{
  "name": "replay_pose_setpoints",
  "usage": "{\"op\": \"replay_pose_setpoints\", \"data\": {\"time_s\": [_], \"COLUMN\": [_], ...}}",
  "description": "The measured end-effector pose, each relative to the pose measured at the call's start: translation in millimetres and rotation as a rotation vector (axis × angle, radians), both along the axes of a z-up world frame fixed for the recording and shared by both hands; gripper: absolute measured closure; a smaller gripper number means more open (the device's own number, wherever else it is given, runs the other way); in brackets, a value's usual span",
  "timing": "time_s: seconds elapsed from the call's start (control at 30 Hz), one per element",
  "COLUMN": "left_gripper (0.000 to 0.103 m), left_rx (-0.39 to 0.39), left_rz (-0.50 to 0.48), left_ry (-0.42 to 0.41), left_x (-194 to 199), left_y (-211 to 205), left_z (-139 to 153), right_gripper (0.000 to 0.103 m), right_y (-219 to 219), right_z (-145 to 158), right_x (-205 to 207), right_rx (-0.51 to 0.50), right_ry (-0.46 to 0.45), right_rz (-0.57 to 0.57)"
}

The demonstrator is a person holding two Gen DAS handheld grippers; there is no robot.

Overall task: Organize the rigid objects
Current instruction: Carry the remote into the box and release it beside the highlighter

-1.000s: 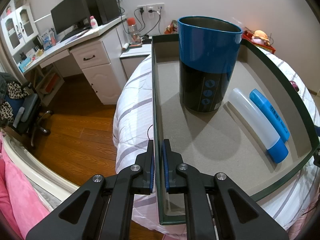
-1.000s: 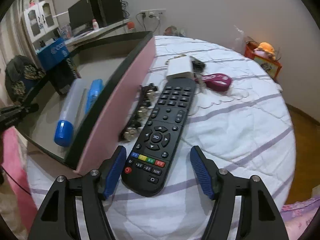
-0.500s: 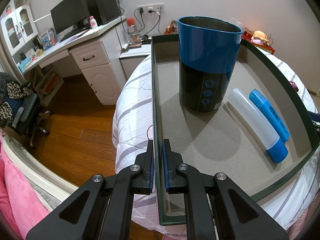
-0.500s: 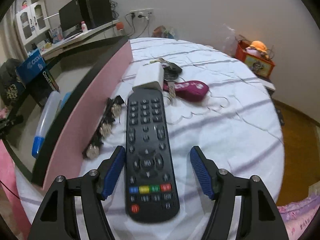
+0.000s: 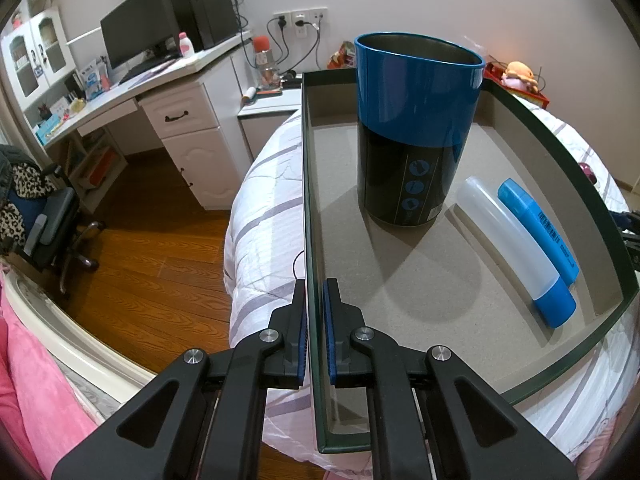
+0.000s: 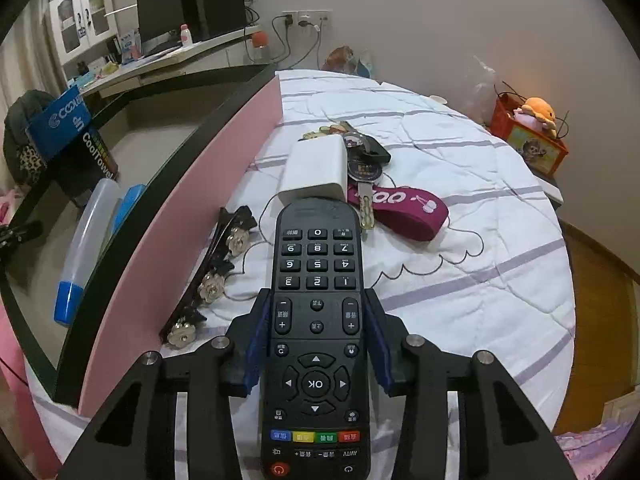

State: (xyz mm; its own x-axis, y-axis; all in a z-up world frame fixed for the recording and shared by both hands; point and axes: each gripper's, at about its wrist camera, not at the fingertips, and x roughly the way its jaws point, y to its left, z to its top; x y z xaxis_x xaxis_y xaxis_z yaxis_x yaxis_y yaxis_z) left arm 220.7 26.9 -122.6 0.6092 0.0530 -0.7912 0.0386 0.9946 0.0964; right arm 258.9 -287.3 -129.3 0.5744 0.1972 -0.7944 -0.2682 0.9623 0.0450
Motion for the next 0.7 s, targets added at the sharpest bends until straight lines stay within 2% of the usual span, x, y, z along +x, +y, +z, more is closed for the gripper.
{"op": "replay_pose_setpoints", "data": {"time_s": [0.3,0.7], "left_gripper": [0.097,0.097], "left_rx": [-0.002,-0.005], "left_rz": [-0.002,-0.004], "left_ry": [0.002,0.003], "left_x": [2.5,4.2], "left_y": [-1.8,-2.4], "left_z": [0.1,0.2], "right_gripper": [0.059,0.059], "right_y": [-1.6,11.1], "right_z": [13.1,64.1], "right_x": [-17.6,-30.7], "right_rx": [-0.018,-0.05], "right_ry": [-0.021,-0.133], "right_rz": [-0.017,-0.006]}}
